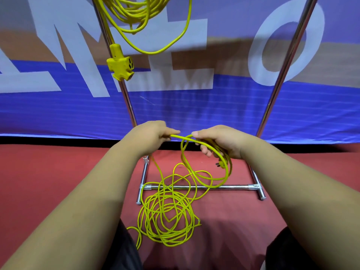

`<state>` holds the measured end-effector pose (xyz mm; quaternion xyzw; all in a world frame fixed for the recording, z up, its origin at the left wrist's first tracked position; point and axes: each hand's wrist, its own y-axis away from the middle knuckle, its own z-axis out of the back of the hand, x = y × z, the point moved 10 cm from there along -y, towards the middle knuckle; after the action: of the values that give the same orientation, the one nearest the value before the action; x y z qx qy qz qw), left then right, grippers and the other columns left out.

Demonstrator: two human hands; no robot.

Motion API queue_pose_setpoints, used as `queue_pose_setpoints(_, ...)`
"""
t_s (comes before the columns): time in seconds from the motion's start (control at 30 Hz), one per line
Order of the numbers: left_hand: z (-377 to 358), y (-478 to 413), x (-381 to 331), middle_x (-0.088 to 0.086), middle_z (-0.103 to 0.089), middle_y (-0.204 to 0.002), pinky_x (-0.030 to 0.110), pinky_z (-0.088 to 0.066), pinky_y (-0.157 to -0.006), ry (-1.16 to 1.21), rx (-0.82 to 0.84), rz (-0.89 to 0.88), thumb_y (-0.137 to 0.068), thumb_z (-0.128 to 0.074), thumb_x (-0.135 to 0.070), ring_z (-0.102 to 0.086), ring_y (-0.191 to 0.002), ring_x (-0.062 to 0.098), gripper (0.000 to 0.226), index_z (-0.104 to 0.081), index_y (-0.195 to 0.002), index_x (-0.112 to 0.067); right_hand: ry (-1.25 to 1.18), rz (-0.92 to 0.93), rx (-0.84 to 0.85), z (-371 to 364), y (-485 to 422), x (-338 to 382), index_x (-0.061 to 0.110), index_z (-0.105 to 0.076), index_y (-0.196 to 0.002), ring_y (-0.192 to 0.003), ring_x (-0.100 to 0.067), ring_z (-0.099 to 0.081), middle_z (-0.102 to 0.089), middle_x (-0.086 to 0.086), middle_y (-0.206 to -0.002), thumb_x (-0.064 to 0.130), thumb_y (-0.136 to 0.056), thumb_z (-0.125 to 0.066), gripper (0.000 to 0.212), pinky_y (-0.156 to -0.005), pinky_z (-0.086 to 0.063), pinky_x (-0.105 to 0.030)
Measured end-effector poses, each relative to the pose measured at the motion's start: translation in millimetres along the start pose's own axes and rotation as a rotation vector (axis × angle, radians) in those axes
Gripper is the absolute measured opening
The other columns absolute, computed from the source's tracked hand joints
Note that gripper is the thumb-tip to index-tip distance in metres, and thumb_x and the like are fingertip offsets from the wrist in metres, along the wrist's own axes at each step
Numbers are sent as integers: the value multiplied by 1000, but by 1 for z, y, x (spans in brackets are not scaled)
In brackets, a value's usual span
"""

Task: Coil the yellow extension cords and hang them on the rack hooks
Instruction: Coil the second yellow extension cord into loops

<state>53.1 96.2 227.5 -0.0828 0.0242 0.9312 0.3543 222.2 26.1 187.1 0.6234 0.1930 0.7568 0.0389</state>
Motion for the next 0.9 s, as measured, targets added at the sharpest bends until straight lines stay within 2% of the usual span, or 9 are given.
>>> queue_pose_setpoints(0.07,0,-4,-27,-7,-51,-98,44,-51,-80,-74,8,-96,-105,-57,-36,-55,-93,18,41,-56,-142,-53,-9,9,-2,-1,-1,0,11,-73,-82,-53,-15,-55,-66,-8,-68,44,-98,-70,37,-46,-38,-26)
queue_pose_setpoints(0.13,-2,-6,-48,-3,-53,-102,45,-52,-80,-109,8,-152,-105,-56,-37,-58,-97,23,42,-54,-146,-46,-31,23,30,-6,-4,-2,9,-74,-94,-56,-15,-53,-65,-6,-71,41,-98,-71,33,-45,-36,-25)
queue_pose_setpoints(0.27,-1,-11,-47,2,-61,-121,45,-50,-94,-14,9,-54,-102,-61,-42,-59,-113,25,52,-51,-151,-27,-33,59,64,-13,-9,-2,12,-70,-96,-51,-12,-45,-58,-1,-68,33,-100,-70,21,-45,-32,-26)
queue_pose_setpoints(0.4,-12,-6,-21,-12,-69,-102,34,-48,-81,89,42,34,-98,-67,-29,-62,-100,16,30,-64,-127,-33,-85,81,51,-11,-10,4,14,-64,-94,-43,-9,-34,-53,1,-66,32,-103,-65,20,-49,-24,-28)
queue_pose_setpoints(0.5,-29,-1,6,-10,-64,-86,31,-43,-67,128,126,150,-101,-65,-29,-60,-86,16,5,-63,-104,-32,-98,99,54,-9,-10,6,12,-64,-98,-41,-8,-36,-53,0,-67,33,-104,-64,22,-48,-23,-28)
queue_pose_setpoints(0.6,-35,1,20,-11,-63,-84,31,-48,-67,211,137,212,-102,-63,-33,-62,-82,14,4,-65,-99,-34,-81,89,62,-6,-9,4,13,-67,-95,-41,-8,-36,-54,0,-68,31,-105,-62,22,-43,-25,-24)
queue_pose_setpoints(0.73,-32,-5,19,-7,-71,-96,42,-56,-84,252,85,195,-102,-61,-40,-67,-95,18,16,-73,-111,-33,-67,55,68,-1,-11,-3,13,-67,-93,-41,-9,-34,-52,0,-67,30,-105,-62,21,-43,-23,-24)
queue_pose_setpoints(0.83,-29,-9,3,-11,-61,-82,32,-49,-68,324,46,145,-92,-71,-54,-60,-78,7,26,-66,-113,-40,-108,27,53,4,-11,-5,15,-66,-95,-44,-9,-29,-46,1,-66,29,-105,-60,19,-45,-19,-23)
queue_pose_setpoints(0.9,-28,-13,-2,-13,-61,-87,30,-49,-70,318,9,166,-80,-83,-55,-60,-84,3,48,-62,-120,-43,-146,10,58,6,-11,-5,14,-64,-98,-46,-9,-24,-42,3,-67,30,-107,-57,19,-45,-16,-23)
